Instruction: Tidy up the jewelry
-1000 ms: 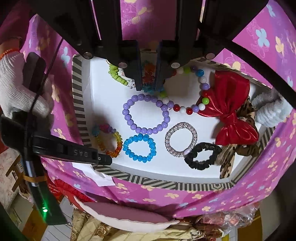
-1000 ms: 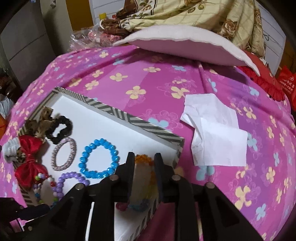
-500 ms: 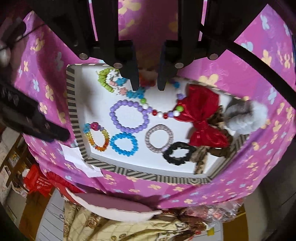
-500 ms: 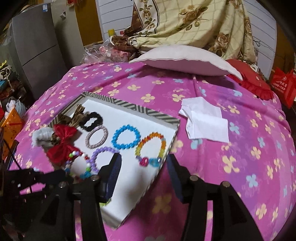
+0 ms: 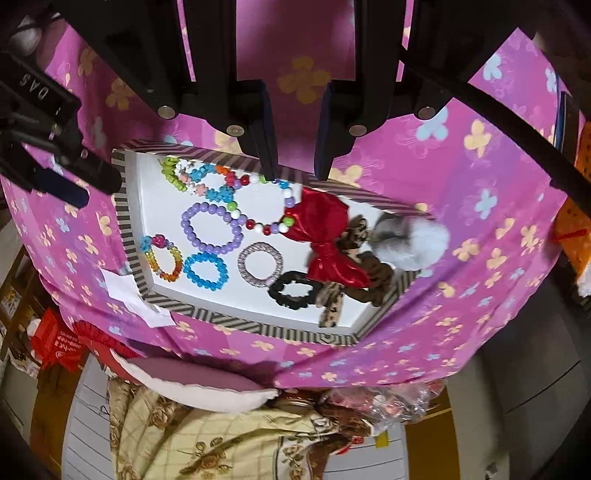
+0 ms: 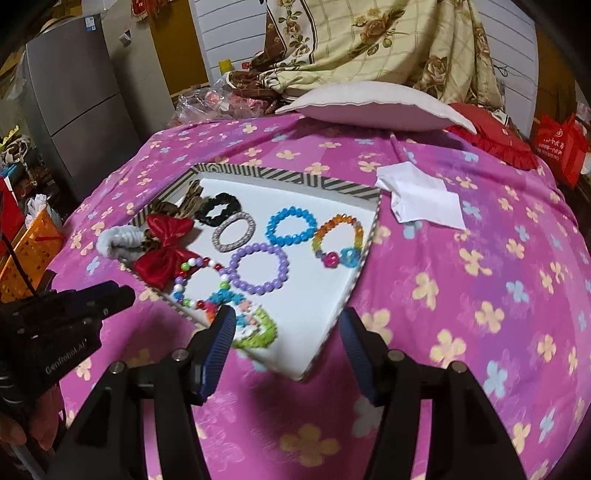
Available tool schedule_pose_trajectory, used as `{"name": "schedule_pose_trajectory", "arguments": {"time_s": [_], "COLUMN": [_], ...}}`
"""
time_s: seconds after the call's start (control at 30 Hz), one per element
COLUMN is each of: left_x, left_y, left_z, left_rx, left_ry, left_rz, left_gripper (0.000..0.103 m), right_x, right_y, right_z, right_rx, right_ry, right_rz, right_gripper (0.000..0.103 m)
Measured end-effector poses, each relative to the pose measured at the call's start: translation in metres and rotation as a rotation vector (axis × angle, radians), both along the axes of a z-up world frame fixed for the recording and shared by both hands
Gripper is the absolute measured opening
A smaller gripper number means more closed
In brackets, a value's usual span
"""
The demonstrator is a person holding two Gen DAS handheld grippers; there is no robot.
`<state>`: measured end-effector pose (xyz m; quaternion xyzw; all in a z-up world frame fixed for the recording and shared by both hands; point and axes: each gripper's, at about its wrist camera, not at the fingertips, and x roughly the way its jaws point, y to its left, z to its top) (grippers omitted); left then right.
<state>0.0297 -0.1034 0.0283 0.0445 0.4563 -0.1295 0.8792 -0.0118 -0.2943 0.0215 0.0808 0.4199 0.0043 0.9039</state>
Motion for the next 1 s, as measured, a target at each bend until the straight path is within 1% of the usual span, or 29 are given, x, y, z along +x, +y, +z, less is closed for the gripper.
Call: {"name": "schedule_pose_trajectory", "arguments": {"time_s": [0.13, 0.4, 0.77, 1.0], "left_x": [-0.004, -0.013, -0.026, -0.031], "left_y": [0.01, 0.022, 0.033, 0.04], "left_z": [0.005, 0.019, 0.038, 0.044], "left_rx": [-0.003, -0.003, -0.008, -0.019], "left_ry": [-0.013, -0.054, -0.109, -0.119], "left_rz": [0.024, 0.047, 0.06, 0.074], "left_gripper": [0.041, 0.041, 0.041, 0.041], "right_x": [-0.007, -0.016, -0.024, -0.029], "right_y": [0.01, 0.029, 0.047, 0.053], "right_z": [0.002, 0.014, 0.032, 0.039], "right_rx": [0.017, 0.027, 0.006, -0.014], "right_ry": [-0.01, -0.034, -0.064, -0.073], "right_rz": [-0.007, -0.014, -0.006, -0.002], "right_gripper": [0.065, 0.069, 0.072, 0.072]}}
